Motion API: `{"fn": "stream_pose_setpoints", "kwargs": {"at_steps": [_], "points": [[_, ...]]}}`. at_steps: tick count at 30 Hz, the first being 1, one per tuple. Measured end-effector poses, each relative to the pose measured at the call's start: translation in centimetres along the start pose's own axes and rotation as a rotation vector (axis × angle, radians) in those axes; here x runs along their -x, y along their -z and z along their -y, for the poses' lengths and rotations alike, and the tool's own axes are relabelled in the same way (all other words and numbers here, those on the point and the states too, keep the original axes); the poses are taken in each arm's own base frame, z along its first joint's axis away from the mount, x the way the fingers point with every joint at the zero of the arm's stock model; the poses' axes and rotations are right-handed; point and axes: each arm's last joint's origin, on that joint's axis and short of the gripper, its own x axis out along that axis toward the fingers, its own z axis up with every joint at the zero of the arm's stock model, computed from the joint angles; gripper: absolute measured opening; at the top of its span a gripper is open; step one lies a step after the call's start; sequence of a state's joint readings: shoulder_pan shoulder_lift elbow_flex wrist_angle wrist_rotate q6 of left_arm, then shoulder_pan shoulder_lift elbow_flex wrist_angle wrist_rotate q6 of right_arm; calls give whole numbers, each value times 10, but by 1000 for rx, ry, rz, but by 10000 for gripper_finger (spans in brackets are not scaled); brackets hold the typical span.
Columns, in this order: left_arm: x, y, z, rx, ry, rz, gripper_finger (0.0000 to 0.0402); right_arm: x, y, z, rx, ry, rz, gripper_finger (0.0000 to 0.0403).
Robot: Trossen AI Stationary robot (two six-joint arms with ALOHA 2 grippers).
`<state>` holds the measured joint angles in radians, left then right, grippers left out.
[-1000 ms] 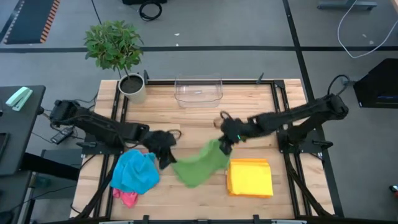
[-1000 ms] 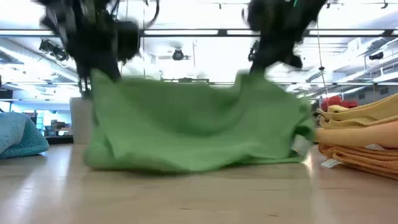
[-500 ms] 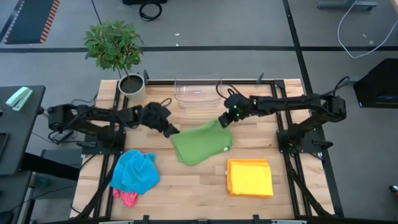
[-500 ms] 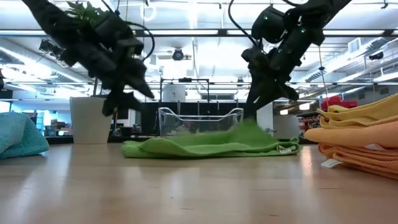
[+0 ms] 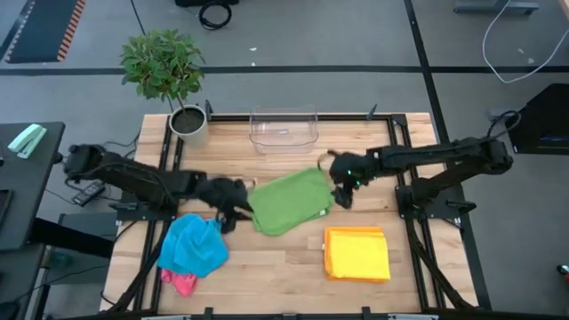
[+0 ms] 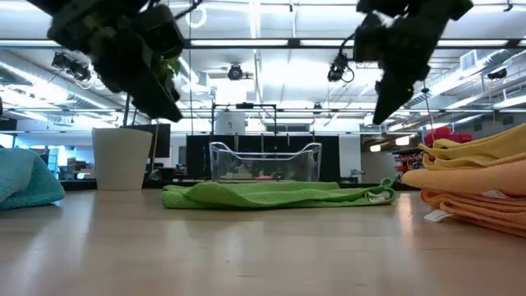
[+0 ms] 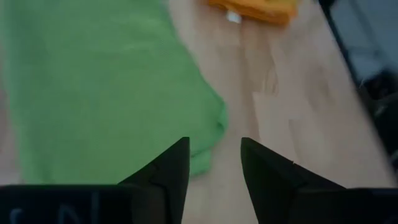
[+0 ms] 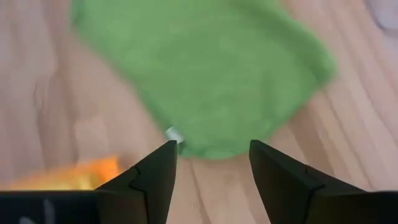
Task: Fold microfiber towels
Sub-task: Fold the green towel on the table
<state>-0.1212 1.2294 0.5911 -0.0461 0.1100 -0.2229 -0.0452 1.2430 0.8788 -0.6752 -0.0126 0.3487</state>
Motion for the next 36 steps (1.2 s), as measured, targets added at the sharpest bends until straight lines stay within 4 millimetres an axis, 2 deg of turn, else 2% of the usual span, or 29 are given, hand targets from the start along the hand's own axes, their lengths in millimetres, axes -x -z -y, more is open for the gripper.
{"fn": "stream_pose_setpoints", "kwargs": {"at_steps": [3, 6, 11, 18, 24, 31, 36], "points": [[-20, 5, 17, -137, -11, 12, 145, -3, 6, -17, 266, -35, -18, 209], [-41, 10, 25, -233, 14, 32, 151, -9, 12, -28, 495, -49, -51, 209], [-71, 17, 30, -342, 18, -52, 167, -21, 14, -35, 651, -56, -81, 209], [-108, -1, 35, -414, 9, -91, 178, -43, 12, -31, 861, -52, -136, 209], [-118, -7, 31, -403, -17, -191, 170, -60, 9, -18, 966, -9, -203, 209], [-117, -4, 31, -401, -20, -228, 165, -82, 8, -5, 995, -18, -286, 209], [-117, -4, 30, -394, -21, -230, 156, -86, 8, -1, 993, -22, -304, 207]]}}
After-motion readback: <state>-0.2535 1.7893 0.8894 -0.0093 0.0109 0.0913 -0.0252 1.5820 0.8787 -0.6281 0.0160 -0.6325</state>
